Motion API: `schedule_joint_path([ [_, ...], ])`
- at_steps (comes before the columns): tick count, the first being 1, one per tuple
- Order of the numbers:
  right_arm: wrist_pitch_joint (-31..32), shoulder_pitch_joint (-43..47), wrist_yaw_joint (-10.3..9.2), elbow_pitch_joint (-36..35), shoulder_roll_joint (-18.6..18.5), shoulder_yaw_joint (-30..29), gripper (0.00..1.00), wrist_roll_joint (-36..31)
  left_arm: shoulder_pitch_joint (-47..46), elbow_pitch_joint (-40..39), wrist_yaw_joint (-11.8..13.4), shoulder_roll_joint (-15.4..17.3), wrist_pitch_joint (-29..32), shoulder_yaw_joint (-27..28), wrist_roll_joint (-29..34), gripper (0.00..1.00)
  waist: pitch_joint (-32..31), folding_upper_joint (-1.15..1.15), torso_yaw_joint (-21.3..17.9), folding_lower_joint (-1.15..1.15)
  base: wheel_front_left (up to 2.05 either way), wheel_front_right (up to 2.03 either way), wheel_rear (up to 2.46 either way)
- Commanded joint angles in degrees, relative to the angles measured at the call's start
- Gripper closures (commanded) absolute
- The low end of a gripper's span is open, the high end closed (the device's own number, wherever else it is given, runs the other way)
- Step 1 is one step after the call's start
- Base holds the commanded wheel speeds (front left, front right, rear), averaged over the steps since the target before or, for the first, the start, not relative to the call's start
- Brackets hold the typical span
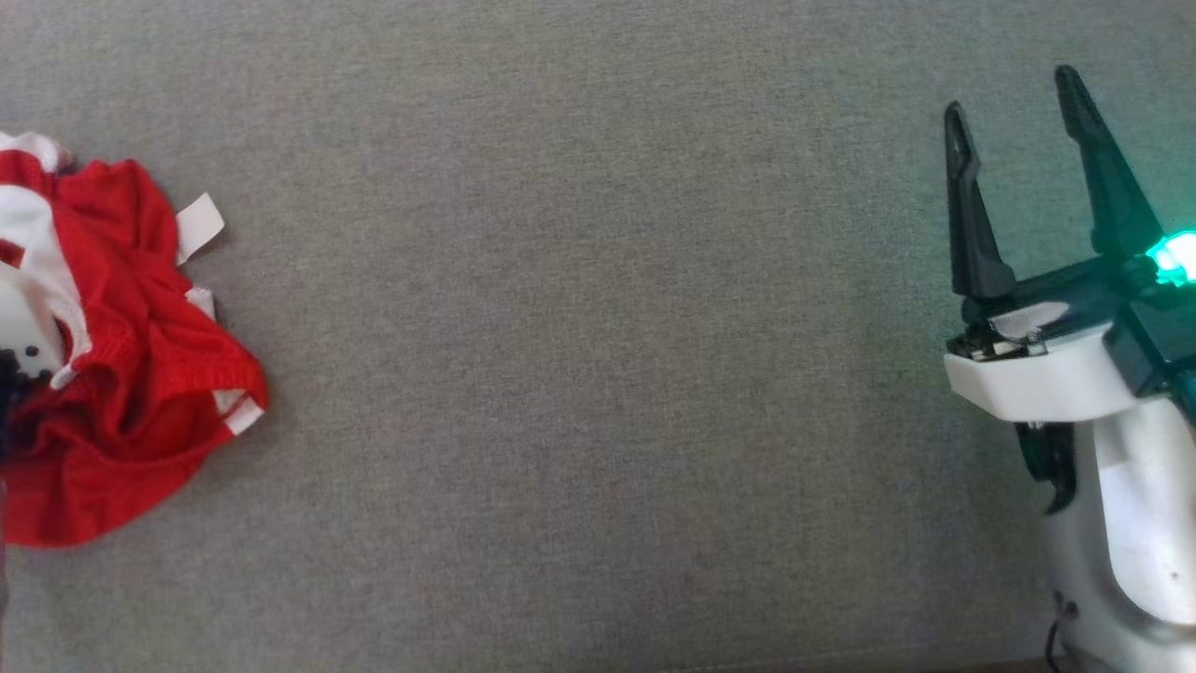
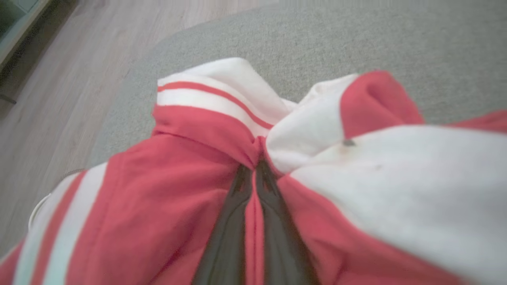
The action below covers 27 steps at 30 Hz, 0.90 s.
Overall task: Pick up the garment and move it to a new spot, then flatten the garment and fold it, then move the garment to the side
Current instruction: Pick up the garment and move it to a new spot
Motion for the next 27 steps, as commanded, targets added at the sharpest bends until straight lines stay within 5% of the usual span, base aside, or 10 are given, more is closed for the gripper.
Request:
schedule_joint_path([
  [1, -0.29, 0.80, -0.04, -2.05, 0.36, 0.59, 0.00, 0.06, 0.69, -1.73, 0.34, 3.50, -1.49, 2.04, -0.03, 1.00, -0.25, 0.00, 0.30, 0.00, 0.00, 0.00, 0.00],
  [12, -0.29, 2.66, -0.04, -1.27, 0.44, 0.85, 0.00, -0.41, -2.84, -11.13, -0.40, 1.93, -10.24, -1.85, 1.71, 1.00, -8.10, 0.00, 0.81, 0.00, 0.00, 0.00, 0.00],
  [27, -0.29, 7.02, -0.04, -0.73, 2.31, 3.87, 0.00, 0.05, -8.03, -28.08, -2.47, -3.73, -10.38, -13.91, -1.18, 1.00, -18.58, 0.00, -8.51, 0.00, 0.00, 0.00, 0.00],
])
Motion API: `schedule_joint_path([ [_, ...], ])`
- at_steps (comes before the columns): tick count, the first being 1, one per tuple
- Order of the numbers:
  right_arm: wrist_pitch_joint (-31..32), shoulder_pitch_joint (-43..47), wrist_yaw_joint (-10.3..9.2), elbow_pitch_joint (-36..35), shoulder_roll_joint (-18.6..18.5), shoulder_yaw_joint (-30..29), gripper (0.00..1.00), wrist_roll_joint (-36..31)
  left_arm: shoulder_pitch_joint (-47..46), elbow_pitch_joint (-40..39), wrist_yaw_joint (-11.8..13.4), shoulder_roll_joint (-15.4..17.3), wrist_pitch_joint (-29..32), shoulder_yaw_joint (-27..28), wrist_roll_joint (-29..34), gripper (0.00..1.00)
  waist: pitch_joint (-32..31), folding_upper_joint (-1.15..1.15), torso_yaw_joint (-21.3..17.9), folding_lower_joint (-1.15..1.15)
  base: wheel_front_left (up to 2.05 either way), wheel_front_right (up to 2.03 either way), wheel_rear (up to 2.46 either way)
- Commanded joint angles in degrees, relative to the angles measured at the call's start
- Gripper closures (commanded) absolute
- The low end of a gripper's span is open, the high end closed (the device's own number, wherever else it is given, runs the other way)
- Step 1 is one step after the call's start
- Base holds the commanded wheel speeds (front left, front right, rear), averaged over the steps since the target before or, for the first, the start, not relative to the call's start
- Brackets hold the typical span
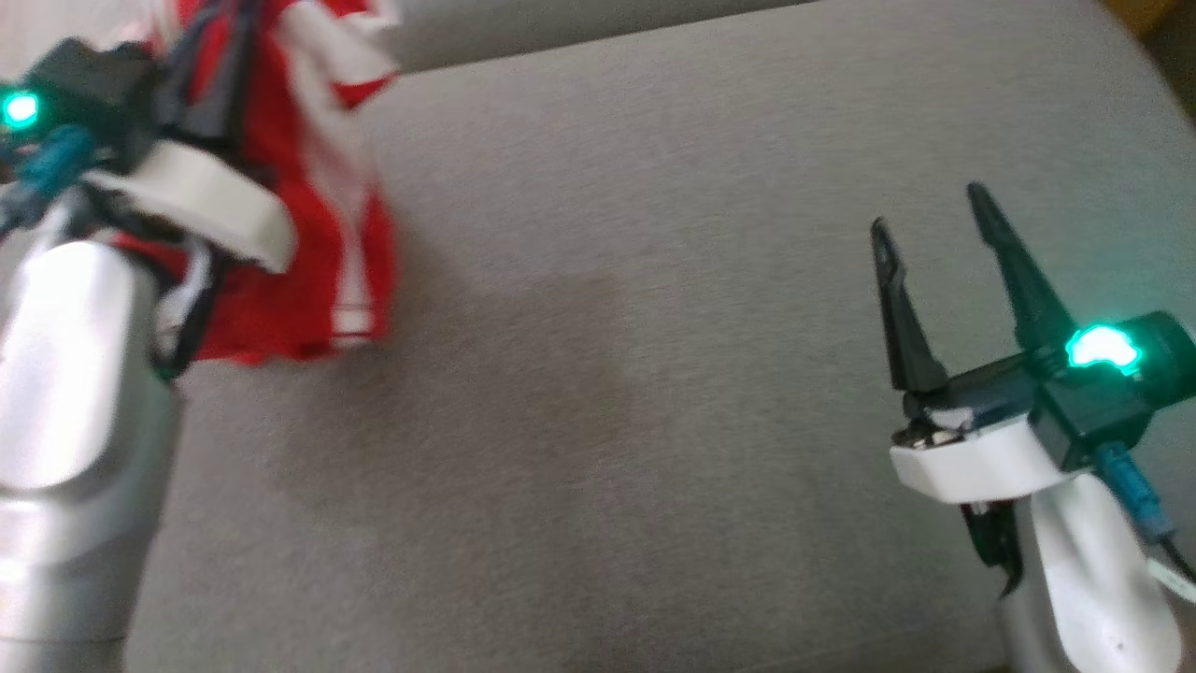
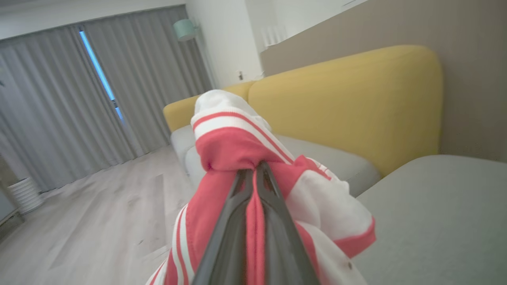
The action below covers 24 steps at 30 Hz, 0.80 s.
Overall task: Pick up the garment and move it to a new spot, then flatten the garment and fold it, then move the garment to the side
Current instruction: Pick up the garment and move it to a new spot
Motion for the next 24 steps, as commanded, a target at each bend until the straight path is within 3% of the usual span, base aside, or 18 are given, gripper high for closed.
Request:
schedule_joint_path([
  [1, -0.29, -0.34, -0.04, -1.73, 0.50, 1.38, 0.00, 0.17, -4.36, -2.69, -0.17, 1.42, 0.27, 1.39, -0.73, 1.00, -2.15, 0.00, -2.81, 0.01, 0.00, 0.00, 0.00],
  [9, -0.29, 0.61, -0.04, -1.93, 1.56, 2.43, 0.00, 0.77, -4.92, -0.01, -0.33, -3.54, -1.10, -8.15, -4.71, 1.00, -1.30, 0.00, -8.26, 0.01, 0.00, 0.00, 0.00],
  [17, -0.29, -0.38, -0.04, -2.15, 2.73, 3.50, 0.00, 1.41, 1.05, 14.83, -0.35, -10.42, -9.26, -20.71, -5.15, 0.97, 4.90, 0.00, -10.93, 0.01, 0.00, 0.00, 0.00],
  [18, -0.29, -0.45, -0.04, -2.16, 2.80, 3.37, 0.00, 1.44, 1.76, 16.58, -0.35, -11.09, -10.48, -21.95, -4.89, 0.55, 5.34, 0.00, -10.85, 0.01, 0.00, 0.00, 0.00],
  [19, -0.29, -0.45, -0.04, -2.16, 2.86, 3.10, 0.00, 1.44, 2.32, 17.96, -0.35, -11.96, -11.85, -22.86, -4.72, 0.00, 5.56, 0.00, -10.58, 0.01, 0.00, 0.00, 0.00],
  [24, -0.29, 0.41, -0.04, -1.45, 3.00, 1.98, 0.00, 1.16, 3.14, 21.49, 0.23, -15.17, -17.39, -24.11, -4.68, 0.00, 5.14, 0.00, -8.10, 0.01, 0.00, 0.00, 0.00],
])
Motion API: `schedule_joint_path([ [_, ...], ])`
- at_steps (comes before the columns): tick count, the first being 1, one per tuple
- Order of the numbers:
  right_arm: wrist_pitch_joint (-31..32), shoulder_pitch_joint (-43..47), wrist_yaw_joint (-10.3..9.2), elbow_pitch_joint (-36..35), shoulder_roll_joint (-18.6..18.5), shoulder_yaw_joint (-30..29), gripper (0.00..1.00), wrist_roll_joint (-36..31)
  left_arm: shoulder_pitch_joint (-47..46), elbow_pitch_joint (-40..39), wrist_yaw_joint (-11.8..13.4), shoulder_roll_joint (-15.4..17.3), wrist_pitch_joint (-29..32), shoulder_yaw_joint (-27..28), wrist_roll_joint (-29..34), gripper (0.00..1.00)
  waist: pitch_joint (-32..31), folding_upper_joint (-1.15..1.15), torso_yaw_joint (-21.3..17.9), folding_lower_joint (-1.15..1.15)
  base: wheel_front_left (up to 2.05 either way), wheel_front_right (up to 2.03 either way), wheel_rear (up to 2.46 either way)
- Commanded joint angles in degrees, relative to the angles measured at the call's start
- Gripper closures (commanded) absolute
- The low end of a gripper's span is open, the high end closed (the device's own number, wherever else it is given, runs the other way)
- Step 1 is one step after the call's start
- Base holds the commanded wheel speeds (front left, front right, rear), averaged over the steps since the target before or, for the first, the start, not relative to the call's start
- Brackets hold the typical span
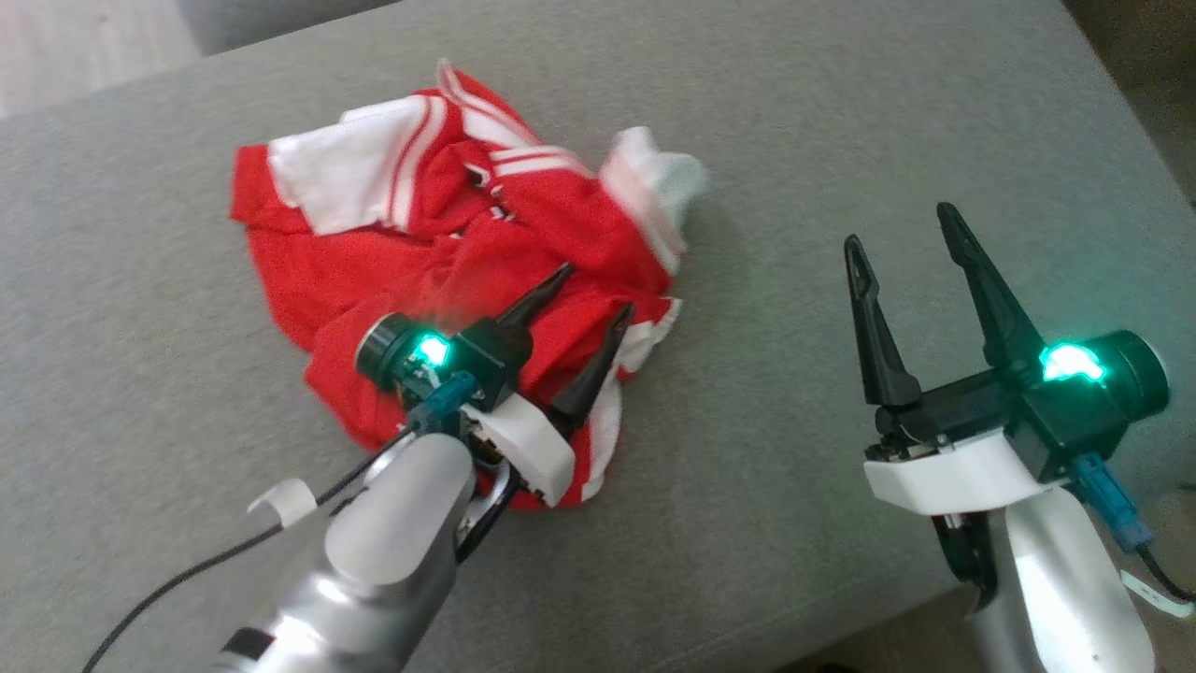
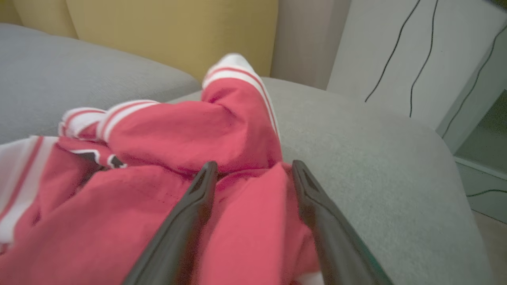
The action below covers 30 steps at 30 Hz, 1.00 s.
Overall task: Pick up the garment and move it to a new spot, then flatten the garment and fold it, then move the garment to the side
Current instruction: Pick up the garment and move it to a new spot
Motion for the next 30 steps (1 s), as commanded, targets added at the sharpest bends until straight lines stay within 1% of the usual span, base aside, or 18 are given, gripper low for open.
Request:
schedule_joint_path([
  [1, -0.29, -0.62, -0.04, -1.50, 0.45, 0.85, 0.00, -0.10, -2.62, -1.09, 0.66, 0.11, -1.51, 1.75, 0.33, 0.00, -1.01, 0.00, 1.91, -0.01, 0.00, 0.00, 0.00],
  [5, -0.29, 0.99, -0.04, -1.11, 0.50, 0.24, 0.00, -0.21, -2.64, -0.45, 2.25, -0.84, -4.39, 2.79, -0.22, 0.00, -3.40, 0.00, 5.42, -0.01, 0.00, 0.00, 0.00],
  [7, -0.29, 2.24, -0.04, -1.10, 0.52, -0.53, 0.00, -0.22, -2.25, -0.30, 3.74, -0.52, -5.28, 4.09, -0.38, 0.00, -4.70, 0.00, 7.98, -0.01, 0.00, 0.00, 0.00],
  [8, -0.29, 2.95, -0.04, -1.14, 0.53, -0.88, 0.00, -0.25, -1.62, 0.40, 4.06, -0.05, -5.46, 5.23, -1.33, 0.00, -5.16, 0.00, 9.37, -0.01, 0.00, 0.00, 0.00],
  [12, -0.29, 3.19, -0.04, -1.43, 0.51, -0.67, 0.00, -0.29, -2.46, 3.25, 4.38, 2.05, -5.02, 7.69, -3.16, 0.00, -3.87, 0.00, 10.77, -0.01, 0.00, 0.00, 0.00],
  [17, -0.29, 1.21, -0.04, -2.05, 0.00, 0.17, 0.00, -0.45, -8.09, 9.32, 5.51, 4.64, -1.89, 10.16, -4.06, 0.00, 1.68, 0.00, 10.85, -0.01, 0.00, 0.00, 0.00],
  [19, -0.29, 0.23, -0.04, -2.23, -0.12, 0.52, 0.00, -0.45, -10.77, 12.23, 5.07, 5.25, -0.72, 10.59, -4.34, 0.00, 4.05, 0.00, 10.37, -0.01, 0.00, 0.00, 0.00],
  [22, -0.29, -1.03, -0.04, -2.29, -0.26, 0.69, 0.00, -0.34, -14.10, 16.37, 3.07, 4.80, 1.20, 10.99, -5.83, 0.00, 6.69, 0.00, 9.62, -0.01, 0.00, 0.00, 0.00],
  [26, -0.29, -1.70, -0.04, -2.33, -0.23, 0.69, 0.00, -0.18, -16.46, 21.26, 0.66, 2.97, 5.40, 10.37, -8.47, 0.00, 8.41, 0.00, 8.70, -0.01, 0.00, 0.00, 0.00],
  [29, -0.29, -1.77, -0.04, -2.23, -0.13, 0.63, 0.00, -0.09, -16.54, 23.19, -0.14, 1.50, 8.26, 9.99, -11.81, 0.00, 8.51, 0.00, 8.10, -0.01, 0.00, 0.00, 0.00],
  [30, -0.29, -1.74, -0.04, -2.15, -0.09, 0.63, 0.00, -0.05, -16.43, 23.18, -0.22, 1.29, 8.59, 9.33, -12.55, 0.27, 8.37, 0.00, 7.89, -0.01, 0.00, 0.00, 0.00],
])
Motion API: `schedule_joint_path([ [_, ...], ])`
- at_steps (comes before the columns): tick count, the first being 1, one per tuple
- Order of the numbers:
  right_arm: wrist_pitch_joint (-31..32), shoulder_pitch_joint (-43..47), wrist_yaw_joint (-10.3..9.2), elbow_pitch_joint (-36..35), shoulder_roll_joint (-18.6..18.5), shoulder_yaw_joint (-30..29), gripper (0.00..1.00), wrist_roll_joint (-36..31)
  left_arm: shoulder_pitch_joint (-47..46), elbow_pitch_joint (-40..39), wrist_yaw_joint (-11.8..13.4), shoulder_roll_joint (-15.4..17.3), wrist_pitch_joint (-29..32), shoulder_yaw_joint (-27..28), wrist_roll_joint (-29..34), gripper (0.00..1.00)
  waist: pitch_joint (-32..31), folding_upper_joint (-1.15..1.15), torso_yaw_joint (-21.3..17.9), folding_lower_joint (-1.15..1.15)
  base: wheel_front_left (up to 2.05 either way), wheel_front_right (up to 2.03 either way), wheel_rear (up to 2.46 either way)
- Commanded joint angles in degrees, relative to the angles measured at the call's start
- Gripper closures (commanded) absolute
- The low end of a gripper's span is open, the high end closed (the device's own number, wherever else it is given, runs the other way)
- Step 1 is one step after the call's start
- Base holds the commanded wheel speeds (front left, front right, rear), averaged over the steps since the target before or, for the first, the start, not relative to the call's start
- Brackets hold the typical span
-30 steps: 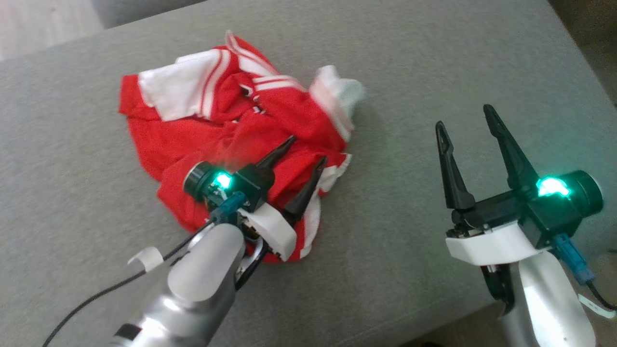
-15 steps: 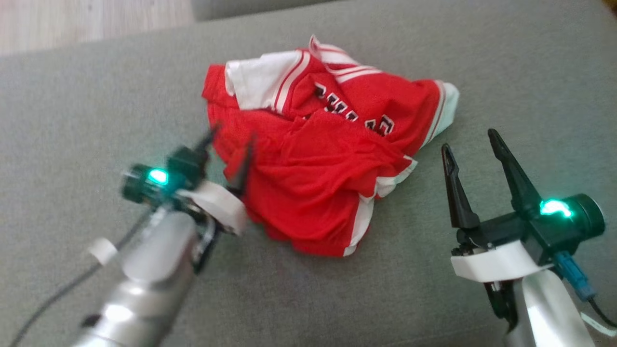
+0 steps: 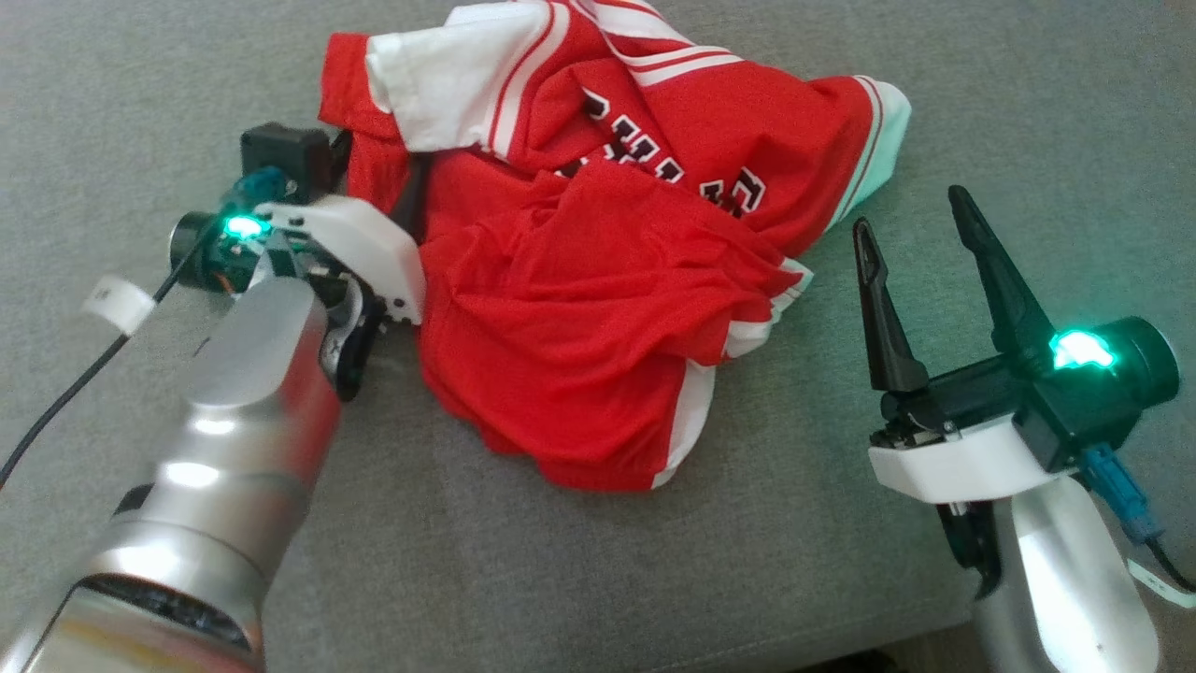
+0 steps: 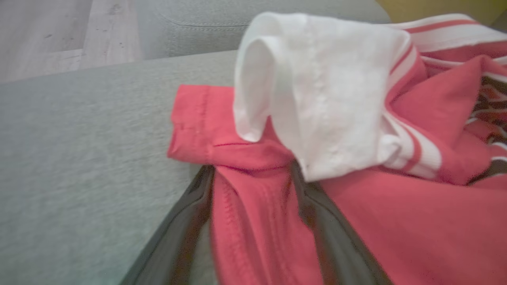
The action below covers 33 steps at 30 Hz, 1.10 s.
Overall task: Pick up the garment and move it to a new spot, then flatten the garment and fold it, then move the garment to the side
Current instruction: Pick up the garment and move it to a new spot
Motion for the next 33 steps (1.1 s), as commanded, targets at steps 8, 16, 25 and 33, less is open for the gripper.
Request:
schedule_joint_path([
  [8, -0.29, 0.91, -0.04, -1.23, 0.12, 0.44, 0.00, 0.02, 0.74, -7.93, -0.39, 2.16, -5.78, -8.62, -6.34, 1.00, -4.28, 0.00, -0.31, 0.00, 0.00, 0.00, 0.00],
  [16, -0.29, 3.77, -0.04, -0.38, 0.23, 0.44, 0.00, 0.29, -4.64, -15.28, -0.40, 5.15, -12.64, -9.43, -7.17, 1.00, -11.71, 0.00, 1.64, 0.00, 0.00, 0.00, 0.00],
  [25, -0.29, 7.65, -0.04, 0.05, 0.31, 0.25, 0.00, 0.38, -10.43, -26.49, 0.69, 11.21, -13.02, 0.55, -0.17, 1.00, -19.09, 0.00, 4.54, 0.00, 0.00, 0.00, 0.00],
  [33, -0.29, 9.41, -0.04, -0.32, 0.35, -0.19, 0.00, 0.32, -13.05, -30.63, 2.79, 18.44, -13.03, 6.55, 7.09, 1.00, -21.66, 0.00, 9.37, 0.00, 0.00, 0.00, 0.00],
])
